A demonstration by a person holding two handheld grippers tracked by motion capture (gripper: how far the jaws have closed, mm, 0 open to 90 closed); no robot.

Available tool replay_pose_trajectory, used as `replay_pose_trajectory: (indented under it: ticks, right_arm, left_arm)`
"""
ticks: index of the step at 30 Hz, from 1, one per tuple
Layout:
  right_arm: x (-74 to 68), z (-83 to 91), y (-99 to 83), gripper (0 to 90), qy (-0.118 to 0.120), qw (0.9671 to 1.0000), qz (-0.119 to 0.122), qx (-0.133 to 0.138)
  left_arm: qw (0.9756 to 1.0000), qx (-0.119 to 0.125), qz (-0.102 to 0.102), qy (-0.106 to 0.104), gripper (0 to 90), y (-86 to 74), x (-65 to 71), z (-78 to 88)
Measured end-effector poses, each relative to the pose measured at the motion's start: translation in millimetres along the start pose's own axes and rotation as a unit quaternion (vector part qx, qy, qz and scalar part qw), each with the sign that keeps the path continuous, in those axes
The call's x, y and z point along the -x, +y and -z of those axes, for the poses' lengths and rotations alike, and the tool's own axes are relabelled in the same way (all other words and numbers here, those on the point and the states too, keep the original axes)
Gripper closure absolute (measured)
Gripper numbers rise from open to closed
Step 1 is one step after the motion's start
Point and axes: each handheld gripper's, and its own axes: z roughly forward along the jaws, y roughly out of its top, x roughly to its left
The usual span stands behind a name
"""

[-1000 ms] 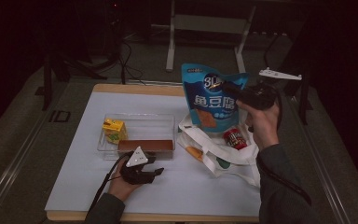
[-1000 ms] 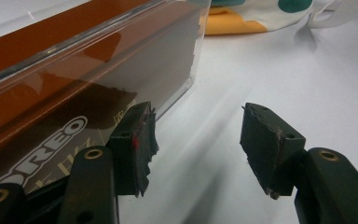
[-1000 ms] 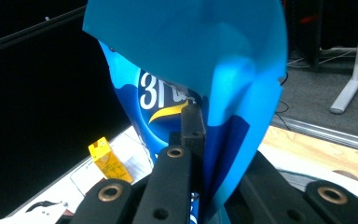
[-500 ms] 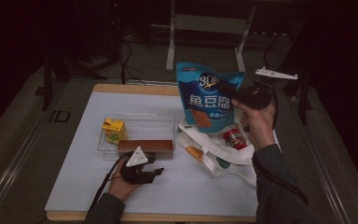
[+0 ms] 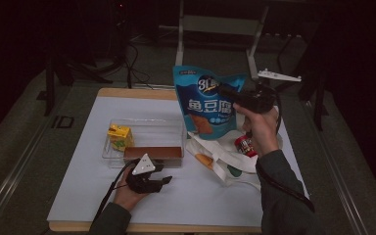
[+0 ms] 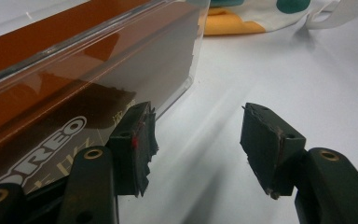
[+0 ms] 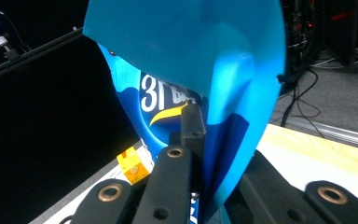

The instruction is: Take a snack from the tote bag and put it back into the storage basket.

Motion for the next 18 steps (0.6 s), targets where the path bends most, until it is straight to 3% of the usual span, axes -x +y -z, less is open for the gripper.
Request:
replay_pose_trajectory:
  ticks: [18]
  right_arm:
    - [-16.8,-26.9,0.2,90.0,0.031,0.9995,-0.009,0.004]
  left_arm:
    - [1.0000,0.000,0.000,-0.001,43.6,-0.1,-0.1,0.1]
